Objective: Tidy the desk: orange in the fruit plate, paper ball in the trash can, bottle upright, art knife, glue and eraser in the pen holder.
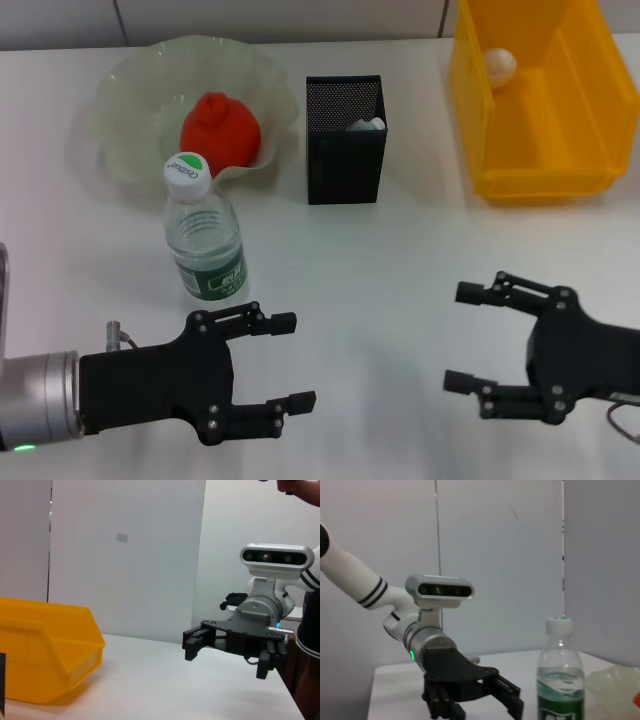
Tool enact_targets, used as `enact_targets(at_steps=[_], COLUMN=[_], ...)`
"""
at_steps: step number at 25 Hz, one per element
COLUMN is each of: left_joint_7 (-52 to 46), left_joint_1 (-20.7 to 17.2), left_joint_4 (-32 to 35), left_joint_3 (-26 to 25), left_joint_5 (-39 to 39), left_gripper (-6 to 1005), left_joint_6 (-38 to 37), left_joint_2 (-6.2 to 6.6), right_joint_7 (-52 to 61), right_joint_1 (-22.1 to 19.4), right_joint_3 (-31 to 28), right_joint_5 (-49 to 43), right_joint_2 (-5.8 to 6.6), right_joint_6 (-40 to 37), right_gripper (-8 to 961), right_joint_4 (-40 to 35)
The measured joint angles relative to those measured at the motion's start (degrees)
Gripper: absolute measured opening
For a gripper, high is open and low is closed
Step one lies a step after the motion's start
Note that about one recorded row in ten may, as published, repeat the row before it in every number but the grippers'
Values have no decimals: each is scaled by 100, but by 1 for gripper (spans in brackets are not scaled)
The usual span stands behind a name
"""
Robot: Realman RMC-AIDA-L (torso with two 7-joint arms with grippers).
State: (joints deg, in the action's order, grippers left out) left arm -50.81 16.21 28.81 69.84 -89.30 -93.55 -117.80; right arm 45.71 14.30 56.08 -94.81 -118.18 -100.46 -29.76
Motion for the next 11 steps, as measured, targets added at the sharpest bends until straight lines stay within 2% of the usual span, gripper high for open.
enact_targets(at_steps=[11], left_joint_7=[22], left_joint_1=[-24], left_joint_4=[2], left_joint_3=[3], left_joint_5=[0], left_gripper=[785], left_joint_6=[-1], left_joint_2=[-6], right_joint_7=[-21], right_joint_1=[253], right_joint_3=[38], right_joint_5=[-161], right_joint_2=[-41], right_joint_6=[221], right_gripper=[829], right_joint_4=[309])
